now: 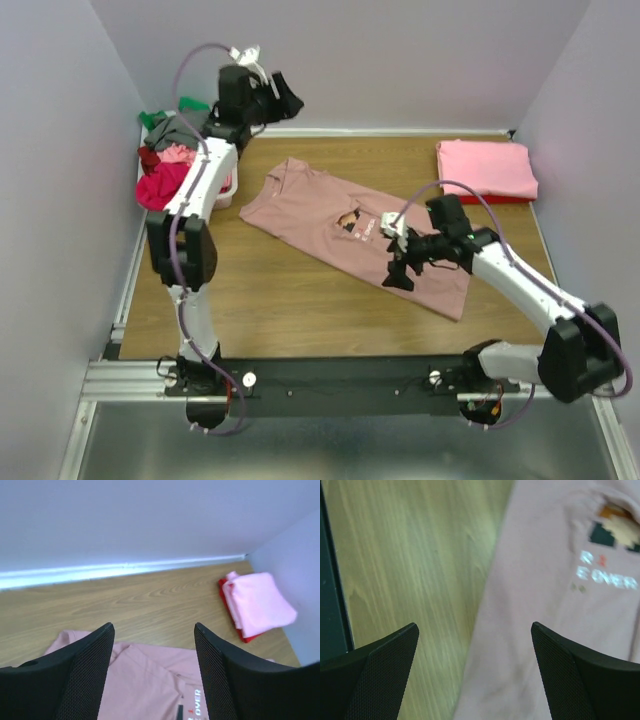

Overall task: Fold and stack the t-shirts
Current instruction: Fold the tshirt

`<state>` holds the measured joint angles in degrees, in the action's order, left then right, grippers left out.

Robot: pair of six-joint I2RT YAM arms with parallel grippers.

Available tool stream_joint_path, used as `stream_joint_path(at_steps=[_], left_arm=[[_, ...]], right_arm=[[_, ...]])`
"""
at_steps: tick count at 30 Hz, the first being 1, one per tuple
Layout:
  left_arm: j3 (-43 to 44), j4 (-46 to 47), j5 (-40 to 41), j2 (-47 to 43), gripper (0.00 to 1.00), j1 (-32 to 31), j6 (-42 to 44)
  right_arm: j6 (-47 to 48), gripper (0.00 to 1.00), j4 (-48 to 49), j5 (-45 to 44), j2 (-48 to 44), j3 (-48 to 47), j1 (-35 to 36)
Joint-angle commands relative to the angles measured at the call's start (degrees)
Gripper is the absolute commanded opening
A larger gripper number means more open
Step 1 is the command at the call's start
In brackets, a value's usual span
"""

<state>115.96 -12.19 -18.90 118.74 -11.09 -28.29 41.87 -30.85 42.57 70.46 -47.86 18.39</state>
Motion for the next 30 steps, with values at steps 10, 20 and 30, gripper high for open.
stream_joint_path(at_steps=[10,20,30], left_arm=[[-56.76,6.76,1.72,-61.64,0.85,15.31,12.71],[-75.79,2.43,-0.17,-75.23,0.86,15.31,8.33],[-79.58,8.85,-8.44,-82.09,0.86,15.22,9.57]], right_arm=[[-12.22,0.85,9.92,-39.74,27.08,-22.69,31.61],[-31.48,0.83,7.21,-25.81,44.14,-45.38,10.99],[-41.69,0.83,5.54,-13.74,64.95,-67.44,-0.11]])
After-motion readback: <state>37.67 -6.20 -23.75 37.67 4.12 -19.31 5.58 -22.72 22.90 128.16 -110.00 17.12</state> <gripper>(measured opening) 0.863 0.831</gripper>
